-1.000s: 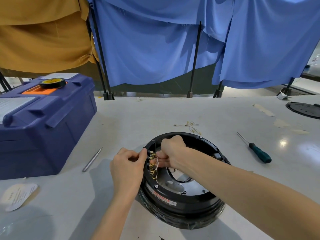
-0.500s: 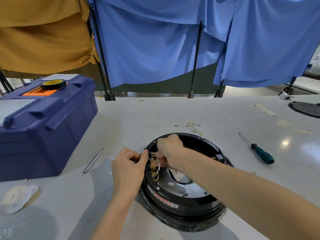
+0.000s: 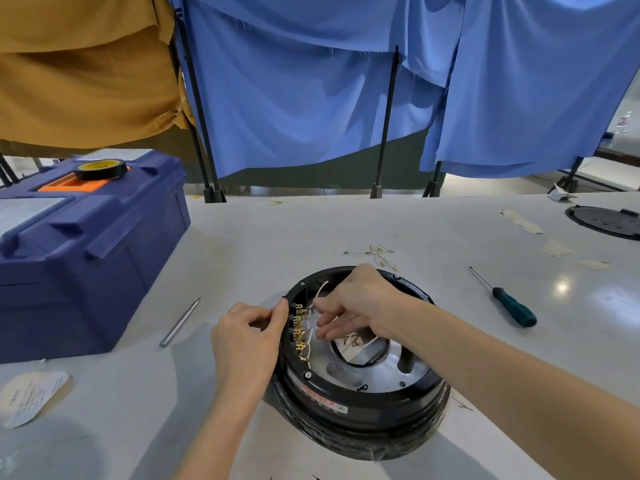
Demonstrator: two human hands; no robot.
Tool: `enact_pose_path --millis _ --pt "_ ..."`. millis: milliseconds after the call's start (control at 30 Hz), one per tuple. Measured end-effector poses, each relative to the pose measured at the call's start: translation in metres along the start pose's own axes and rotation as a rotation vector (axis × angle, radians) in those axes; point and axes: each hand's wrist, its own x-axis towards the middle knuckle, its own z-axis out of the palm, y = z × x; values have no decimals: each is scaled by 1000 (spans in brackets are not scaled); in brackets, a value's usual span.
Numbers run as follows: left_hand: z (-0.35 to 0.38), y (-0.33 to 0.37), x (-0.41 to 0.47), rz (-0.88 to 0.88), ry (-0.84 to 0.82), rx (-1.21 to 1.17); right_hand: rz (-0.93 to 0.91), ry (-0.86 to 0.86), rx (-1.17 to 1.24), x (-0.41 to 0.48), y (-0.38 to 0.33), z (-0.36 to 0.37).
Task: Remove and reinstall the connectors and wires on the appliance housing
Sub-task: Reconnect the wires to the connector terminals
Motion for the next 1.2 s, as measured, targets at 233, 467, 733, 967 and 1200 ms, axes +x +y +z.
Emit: enact_pose_path --millis 233,467,733,967,1200 --pt "-5 2 -9 -3 31 -34 4 -81 -85 -3 7 7" --pt "-4 0 -10 -1 81 -62 169 -185 198 3 12 11" --pt "-2 1 -10 4 108 -35 121 15 395 6 26 24" --pt "-1 1 -11 -5 99 -43 134 65 420 4 26 30" --pt "2 2 -15 -12 119 -61 173 93 395 4 23 33"
